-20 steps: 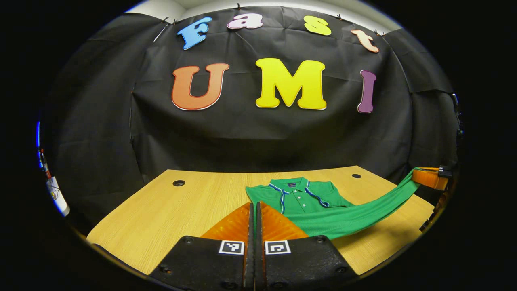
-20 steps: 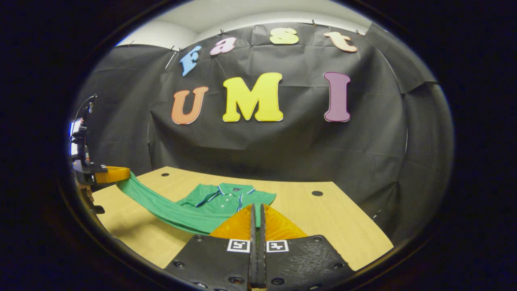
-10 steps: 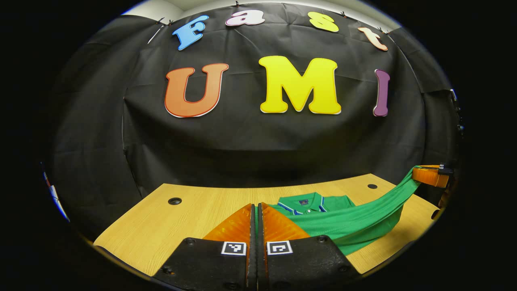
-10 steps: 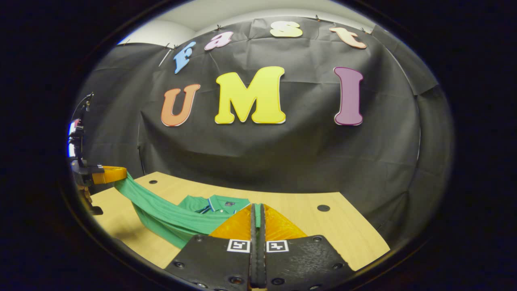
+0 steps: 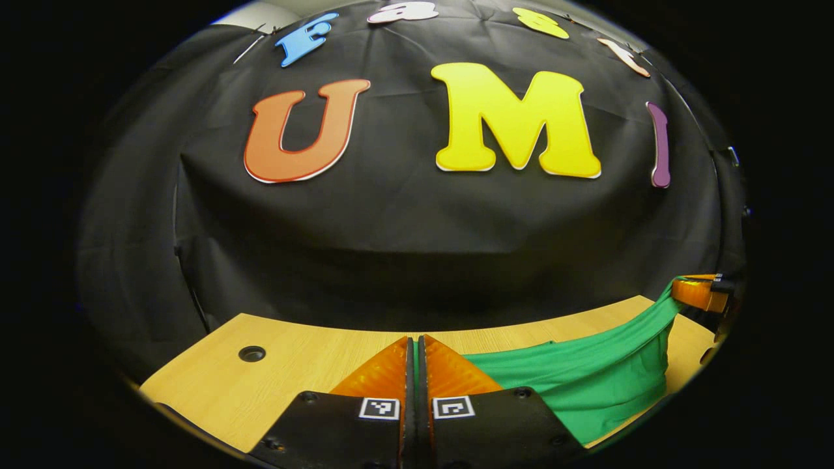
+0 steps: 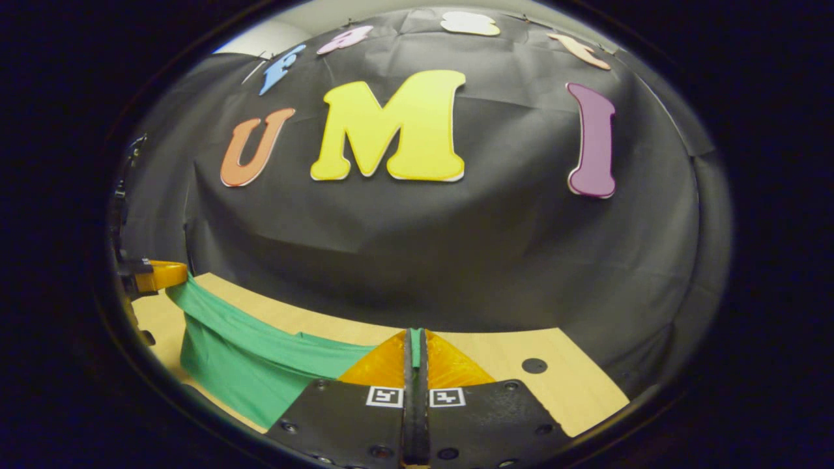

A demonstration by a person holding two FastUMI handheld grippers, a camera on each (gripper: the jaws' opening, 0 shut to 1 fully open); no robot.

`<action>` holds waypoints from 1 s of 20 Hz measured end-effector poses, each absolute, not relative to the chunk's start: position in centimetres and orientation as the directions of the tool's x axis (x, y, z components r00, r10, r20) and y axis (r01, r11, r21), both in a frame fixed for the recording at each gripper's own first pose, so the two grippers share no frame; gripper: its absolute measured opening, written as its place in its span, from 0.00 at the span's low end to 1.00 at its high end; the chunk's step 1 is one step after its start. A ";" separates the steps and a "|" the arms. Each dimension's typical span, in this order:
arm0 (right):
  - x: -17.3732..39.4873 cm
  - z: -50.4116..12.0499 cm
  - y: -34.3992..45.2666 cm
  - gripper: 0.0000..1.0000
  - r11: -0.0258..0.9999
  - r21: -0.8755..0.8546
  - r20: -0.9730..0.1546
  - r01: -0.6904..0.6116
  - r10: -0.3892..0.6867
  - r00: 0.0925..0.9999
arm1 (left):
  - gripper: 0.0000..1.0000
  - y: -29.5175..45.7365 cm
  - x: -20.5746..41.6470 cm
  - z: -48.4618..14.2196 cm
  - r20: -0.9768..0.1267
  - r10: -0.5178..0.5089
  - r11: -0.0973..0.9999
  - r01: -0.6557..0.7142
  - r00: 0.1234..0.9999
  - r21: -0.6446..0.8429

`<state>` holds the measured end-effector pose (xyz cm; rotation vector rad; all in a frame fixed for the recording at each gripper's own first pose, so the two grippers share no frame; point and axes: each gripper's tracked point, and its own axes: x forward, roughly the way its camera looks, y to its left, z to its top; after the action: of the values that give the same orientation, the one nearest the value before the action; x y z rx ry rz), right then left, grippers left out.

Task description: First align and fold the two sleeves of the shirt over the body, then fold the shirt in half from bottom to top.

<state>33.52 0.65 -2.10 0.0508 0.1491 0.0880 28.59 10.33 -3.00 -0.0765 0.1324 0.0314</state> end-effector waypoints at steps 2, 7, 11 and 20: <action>37.0 -4.0 0.8 0.00 0.993 0.088 -0.176 -0.073 0.088 0.981 | 0.06 10.4 31.7 -4.1 -0.145 0.027 0.996 -0.039 0.989 -0.080; 43.7 -8.0 1.8 0.00 0.991 0.107 -0.244 -0.085 0.109 0.964 | 0.06 11.3 37.9 -8.7 -0.199 0.031 0.995 -0.049 0.979 -0.082; 45.5 -9.6 1.6 0.00 0.996 0.066 -0.273 -0.068 0.083 0.958 | 0.06 11.1 39.7 -11.4 -0.233 0.017 0.998 -0.031 0.972 -0.055; 44.5 -8.2 0.4 0.96 1.000 0.014 -0.266 -0.007 0.010 0.964 | 0.80 12.0 39.3 -10.8 -0.235 0.063 0.995 -0.080 0.970 -0.064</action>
<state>44.53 0.41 -8.20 0.0130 0.2698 0.0084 39.31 11.95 -10.75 -0.0732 0.2348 0.0723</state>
